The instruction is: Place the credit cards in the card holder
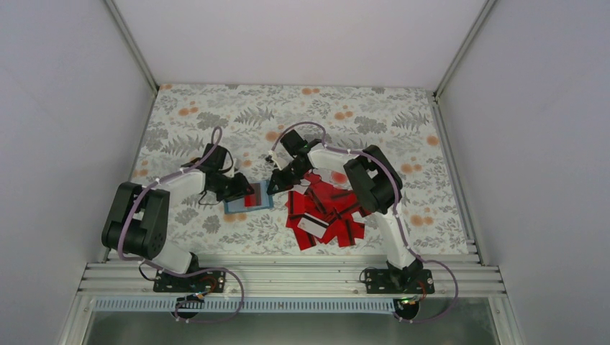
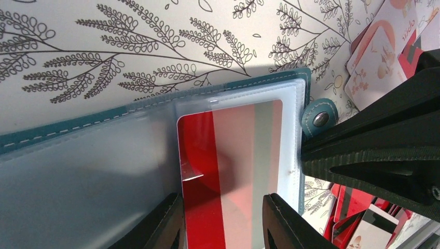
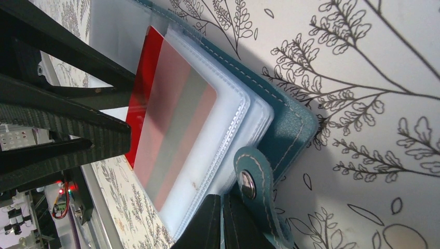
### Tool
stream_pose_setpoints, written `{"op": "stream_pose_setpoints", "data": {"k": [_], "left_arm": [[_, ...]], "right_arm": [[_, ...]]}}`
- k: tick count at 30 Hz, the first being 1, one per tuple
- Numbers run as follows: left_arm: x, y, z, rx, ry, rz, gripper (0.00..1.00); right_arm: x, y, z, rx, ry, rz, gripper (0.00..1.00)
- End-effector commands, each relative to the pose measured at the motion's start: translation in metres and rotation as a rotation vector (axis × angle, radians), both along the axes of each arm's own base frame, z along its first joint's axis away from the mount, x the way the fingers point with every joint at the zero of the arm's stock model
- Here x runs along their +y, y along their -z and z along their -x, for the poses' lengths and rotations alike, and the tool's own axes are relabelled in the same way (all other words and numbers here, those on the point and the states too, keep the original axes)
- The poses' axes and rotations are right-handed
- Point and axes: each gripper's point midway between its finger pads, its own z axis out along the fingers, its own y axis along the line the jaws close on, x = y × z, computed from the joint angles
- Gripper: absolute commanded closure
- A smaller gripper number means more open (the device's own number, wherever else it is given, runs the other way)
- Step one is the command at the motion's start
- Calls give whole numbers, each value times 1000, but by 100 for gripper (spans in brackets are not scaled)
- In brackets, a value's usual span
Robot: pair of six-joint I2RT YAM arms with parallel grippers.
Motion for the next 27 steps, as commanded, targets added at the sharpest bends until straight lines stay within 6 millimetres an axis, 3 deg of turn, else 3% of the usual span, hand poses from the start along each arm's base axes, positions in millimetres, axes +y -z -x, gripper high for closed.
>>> {"op": "stream_pose_setpoints", "data": {"k": [1,13,27], "left_arm": [[-2,-4,-4,5,-9,-7,62],[5,0,7,39,-42,-41,62],[-17,-4,3,33,-6,-36,62]], "right_arm": [[-5,21,-1,-6,2,53,96],[-6,20,0,-11,2,58,96],[-7,22,3,3,0,57,96]]}}
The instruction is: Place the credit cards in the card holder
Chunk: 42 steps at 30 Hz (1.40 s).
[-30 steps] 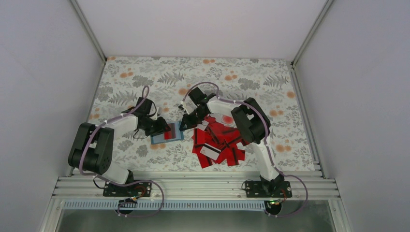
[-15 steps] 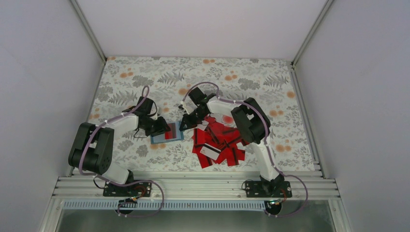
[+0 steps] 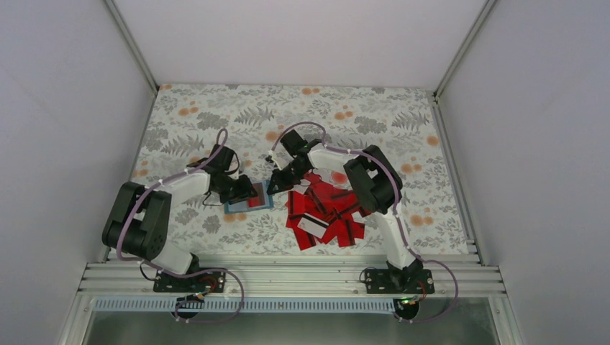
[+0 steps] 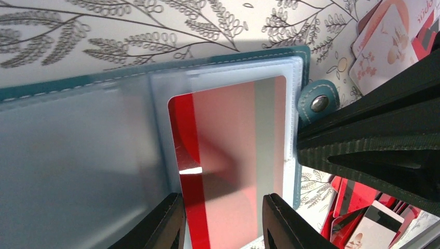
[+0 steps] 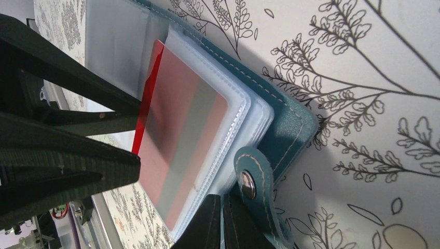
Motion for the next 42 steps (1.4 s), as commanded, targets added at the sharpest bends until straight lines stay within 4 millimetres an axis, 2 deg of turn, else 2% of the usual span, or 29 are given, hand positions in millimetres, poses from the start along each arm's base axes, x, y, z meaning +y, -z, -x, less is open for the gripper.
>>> {"op": "stream_pose_setpoints", "data": {"k": [1,10,16,22,28,33,35,39,42], "left_arm": [[-10,-5,-6,-1,4,-4,62],[-30,-7,-12,-3,46,-32,62],[-26,-13,-12,-8,49,-74,62],[-18,-34,-14,-54,61,-117,61],[-9,-51,-12,-92,71,-157,61],[-6,-43,-6,-87,101,-172,61],[-7,-38,-3,-77,109,-166,61],[-7,-38,-4,-91,110,-160,61],[0,-36,-5,-92,104,-208,63]], "right_arm": [[-7,22,3,2,-1,56,96],[-7,20,4,3,-2,51,96],[-7,11,0,-22,4,50,96],[-9,-16,-11,-81,27,41,94],[-9,-48,-14,-106,51,17,91],[-7,-64,-13,-92,63,-9,82],[-7,-66,-11,-78,68,-14,81],[-3,-72,-8,-46,76,-41,81],[2,-76,-4,-1,78,-78,78]]}}
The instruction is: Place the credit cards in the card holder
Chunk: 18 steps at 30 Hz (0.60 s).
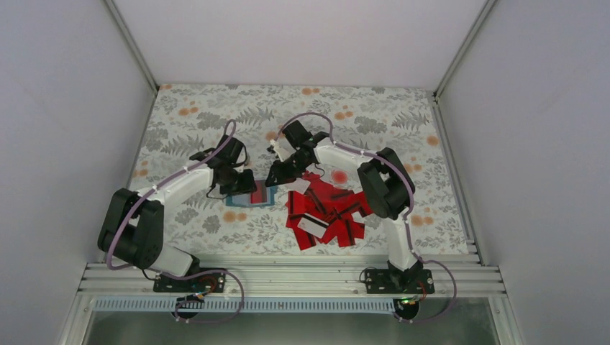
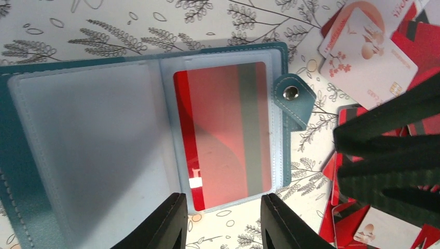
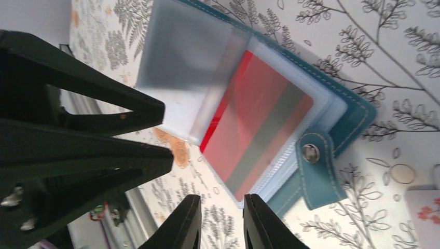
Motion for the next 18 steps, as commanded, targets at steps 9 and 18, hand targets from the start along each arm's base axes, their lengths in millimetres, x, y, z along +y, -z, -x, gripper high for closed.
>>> {"op": "stream_pose_setpoints", "data": {"k": [9,18], "left_arm": [[21,20,3,16,12,-144,76],[24,37,10,49,25,-162,86]], "right_arm": [[12,2,6,156,77,-79,58],[9,20,12,210,99,-65,57]]}}
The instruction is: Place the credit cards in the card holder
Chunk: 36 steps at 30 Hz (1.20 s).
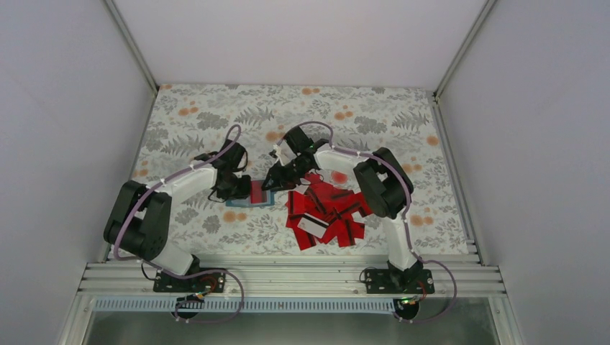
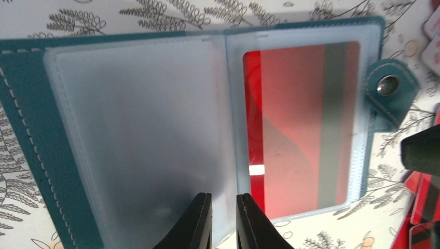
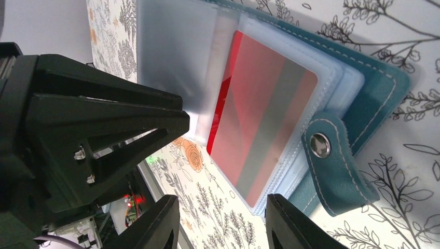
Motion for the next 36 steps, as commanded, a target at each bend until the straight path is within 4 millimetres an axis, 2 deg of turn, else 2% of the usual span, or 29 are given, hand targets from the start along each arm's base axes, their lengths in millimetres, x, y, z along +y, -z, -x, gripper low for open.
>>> {"op": "stream_pose_setpoints", "data": {"k": [1,13,31,36], "left_arm": [[2,12,7,19,26,-22,87],[-7,19,7,24,58,24,88],[-13,22,4,33,71,48,89],[-14,23,5,36,77,49,89]], "right_arm": [[2,10,1,38,12,-12,57],[4,20,2,62,12,-10,58],[10,16,2,49,-5,-10,60],[14,9,1,29,-18,-21,60]]}}
